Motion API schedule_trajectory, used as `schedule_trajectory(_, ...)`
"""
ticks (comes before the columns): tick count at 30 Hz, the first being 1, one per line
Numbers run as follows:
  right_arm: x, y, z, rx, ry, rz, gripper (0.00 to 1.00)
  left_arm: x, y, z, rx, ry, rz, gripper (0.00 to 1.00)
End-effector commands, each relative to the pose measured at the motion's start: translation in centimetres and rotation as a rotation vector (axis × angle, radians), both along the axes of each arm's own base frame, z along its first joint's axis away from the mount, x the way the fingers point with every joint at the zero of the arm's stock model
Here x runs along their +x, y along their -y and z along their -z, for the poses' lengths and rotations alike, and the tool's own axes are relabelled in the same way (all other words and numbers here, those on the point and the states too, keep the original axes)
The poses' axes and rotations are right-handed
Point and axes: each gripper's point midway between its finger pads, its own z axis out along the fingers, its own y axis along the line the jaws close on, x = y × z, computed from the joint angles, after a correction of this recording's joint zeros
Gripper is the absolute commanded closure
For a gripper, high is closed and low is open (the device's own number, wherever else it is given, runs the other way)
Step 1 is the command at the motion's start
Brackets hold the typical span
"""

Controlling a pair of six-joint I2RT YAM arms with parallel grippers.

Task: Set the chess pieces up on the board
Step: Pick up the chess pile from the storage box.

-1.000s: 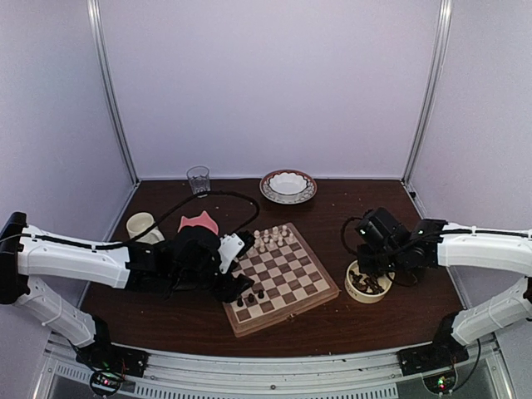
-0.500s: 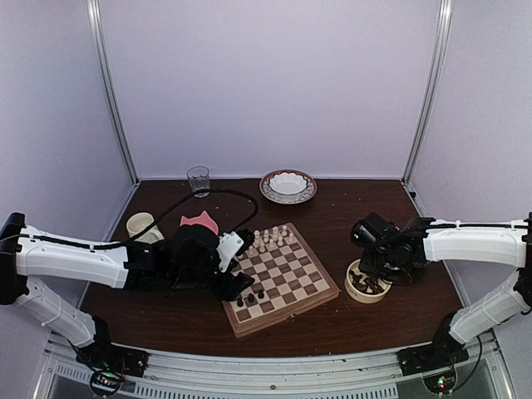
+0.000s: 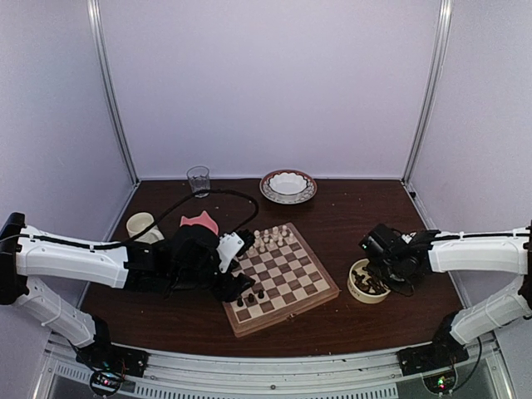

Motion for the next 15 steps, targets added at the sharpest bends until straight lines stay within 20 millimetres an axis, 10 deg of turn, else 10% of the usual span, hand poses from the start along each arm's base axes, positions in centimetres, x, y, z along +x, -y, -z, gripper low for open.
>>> schedule_trajectory(1, 1.1, 0.3, -0.1, 0.052, 0.079, 0.088, 0.46, 0.1, 0.6, -2.0, -0.064, 0.006, 0.002, 0.35)
schedule_trajectory(15, 2.4, 0.7, 1.8, 0.009, 0.041, 0.145, 0.47, 0.2, 0.1, -2.4, -0.063, 0.016, -0.007, 0.35)
